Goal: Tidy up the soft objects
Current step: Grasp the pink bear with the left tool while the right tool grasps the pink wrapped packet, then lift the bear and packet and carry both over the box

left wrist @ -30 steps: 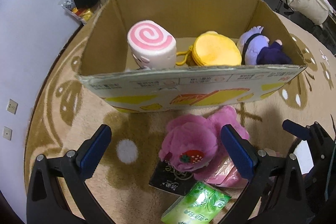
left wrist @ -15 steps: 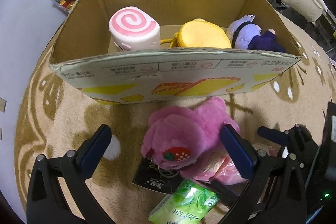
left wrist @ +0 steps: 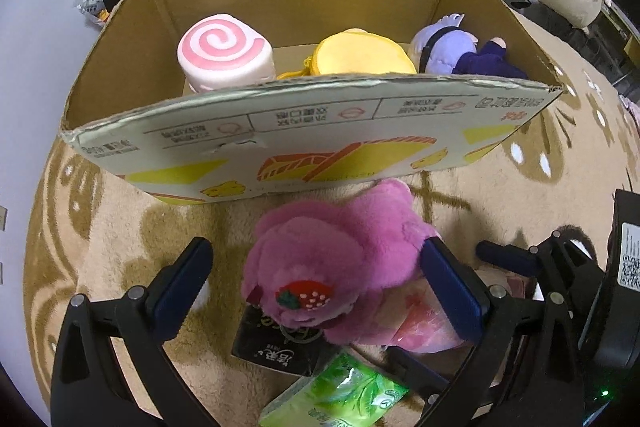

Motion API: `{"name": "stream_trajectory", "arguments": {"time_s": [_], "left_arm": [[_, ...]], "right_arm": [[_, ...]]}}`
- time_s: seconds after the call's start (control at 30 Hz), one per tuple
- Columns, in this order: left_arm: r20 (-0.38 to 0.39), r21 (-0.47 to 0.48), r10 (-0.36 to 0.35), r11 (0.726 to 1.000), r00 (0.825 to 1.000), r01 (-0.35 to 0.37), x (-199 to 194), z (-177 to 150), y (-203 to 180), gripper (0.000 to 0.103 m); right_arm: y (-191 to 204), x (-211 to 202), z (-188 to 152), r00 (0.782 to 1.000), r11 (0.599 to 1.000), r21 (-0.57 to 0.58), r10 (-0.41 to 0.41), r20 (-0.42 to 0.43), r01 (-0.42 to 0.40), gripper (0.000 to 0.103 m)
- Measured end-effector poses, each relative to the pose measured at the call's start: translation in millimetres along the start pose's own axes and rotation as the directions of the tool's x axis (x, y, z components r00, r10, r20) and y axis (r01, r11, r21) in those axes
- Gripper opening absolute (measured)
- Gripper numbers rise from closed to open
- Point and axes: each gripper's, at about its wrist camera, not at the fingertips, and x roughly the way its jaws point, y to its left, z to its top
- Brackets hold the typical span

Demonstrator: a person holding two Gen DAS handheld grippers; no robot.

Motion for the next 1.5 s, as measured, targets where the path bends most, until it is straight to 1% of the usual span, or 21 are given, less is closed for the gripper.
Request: {"name": "stream_trajectory", "arguments": {"time_s": [0.03,0.07,0.1,0.13,0.2,0.27,0.33,0.37,0.4,0.43,0.57,0.63,0.77,0.83,0.87,0.93,1.03,1.17,1.27,1.37,1.5], "left_arm": [[0.001,-0.003,-0.004,1.000,1.000,0.004,0.4,-0.2,-0.2,0.093],[0.002,-0.009,-0.014,1.000,1.000,0.014,0.8,-0.6,0.4,0.090],[0.003,-0.015,-0.028,0.999,1.000,0.028,0.7,-0.7,1.4,0.083],[0.003,-0.023,-0.047,0.999,0.999,0.047,0.6,-1.1,2.7,0.080],[-0.001,-0.040,-0.087,0.995,0.996,0.086,1.1,-1.7,3.7,0.078],[-0.002,-0.045,-0.082,0.996,0.997,0.082,0.4,-3.0,4.8,0.070],[-0.001,-0.056,-0.078,0.995,0.997,0.078,-1.8,-2.7,4.5,0.058],[0.001,-0.069,-0.079,0.994,0.997,0.079,-3.9,-3.2,7.0,0.055],[0.003,-0.085,-0.081,0.993,0.997,0.081,-5.7,-2.3,8.7,0.048],[0.008,-0.104,-0.087,0.991,0.996,0.088,-7.8,-1.6,12.5,0.046],[0.023,-0.182,-0.133,0.974,0.991,0.135,-11.5,-0.8,29.3,0.043],[0.019,-0.182,-0.129,0.975,0.991,0.131,-10.8,-1.4,28.8,0.042],[0.036,-0.152,-0.092,0.984,0.995,0.097,-18.3,0.5,21.8,0.041],[0.050,-0.141,-0.073,0.987,0.996,0.079,-25.1,0.6,20.1,0.041],[0.060,-0.137,-0.059,0.988,0.996,0.067,-29.6,0.3,19.8,0.041],[0.075,-0.136,-0.046,0.989,0.996,0.056,-36.4,-0.4,21.3,0.041],[0.094,-0.134,0.008,0.991,0.996,0.005,-46.0,-2.3,24.9,0.041],[0.109,-0.151,0.044,0.988,0.993,-0.027,-53.2,-5.7,31.1,0.041],[0.123,-0.149,0.084,0.987,0.989,-0.065,-59.4,-7.2,32.8,0.041],[0.131,-0.155,0.099,0.985,0.986,-0.079,-64.4,-8.8,36.8,0.041],[0.137,-0.164,0.119,0.982,0.983,-0.096,-67.7,-9.3,38.8,0.041]], "right_arm": [[1.0,1.0,-0.7,1.000,1.000,-0.002,-0.001,0.000,0.001,0.102],[2.1,1.6,-1.2,1.000,1.000,-0.005,-0.003,0.000,0.003,0.102],[2.5,2.2,-1.2,1.000,1.000,-0.006,-0.004,0.000,0.004,0.102],[1.7,2.7,-1.3,1.000,1.000,-0.006,-0.004,0.000,0.004,0.101],[2.3,3.9,-1.1,1.000,1.000,-0.005,-0.004,0.000,0.004,0.099],[4.9,3.2,-6.0,1.000,1.000,-0.004,-0.005,0.001,0.005,0.097],[6.1,2.9,-6.1,1.000,1.000,-0.010,-0.011,0.003,0.011,0.092],[5.9,3.1,-6.3,1.000,1.000,-0.014,-0.013,0.004,0.013,0.091],[6.9,3.4,-6.7,1.000,1.000,-0.018,-0.013,0.004,0.013,0.089],[5.2,3.4,-5.2,1.000,1.000,-0.019,-0.015,0.005,0.015,0.087],[6.5,-0.1,-7.9,1.000,0.999,-0.025,-0.025,0.016,0.025,0.081],[8.1,-1.1,-11.2,0.999,0.999,-0.032,-0.027,0.021,0.028,0.079],[12.1,-6.5,-12.9,0.998,0.998,-0.053,-0.042,0.038,0.044,0.071],[18.9,-9.2,-13.4,0.998,0.998,-0.051,-0.047,0.044,0.049,0.064],[17.8,-11.1,-12.0,0.998,0.998,-0.046,-0.044,0.045,0.046,0.063],[15.5,-15.0,-14.7,0.998,0.998,-0.041,-0.045,0.051,0.048,0.056],[17.5,-21.6,-16.6,0.997,0.998,-0.034,-0.048,0.064,0.050,0.049],[12.0,-32.0,-12.6,0.996,0.999,-0.016,-0.041,0.079,0.042,0.047],[7.8,-37.7,-13.8,0.994,1.000,-0.005,-0.030,0.102,0.030,0.046],[1.3,-42.0,-9.5,0.992,1.000,0.013,-0.028,0.120,0.026,0.046],[-12.2,-55.0,-14.7,0.989,0.999,0.045,-0.036,0.143,0.030,0.046]]}}
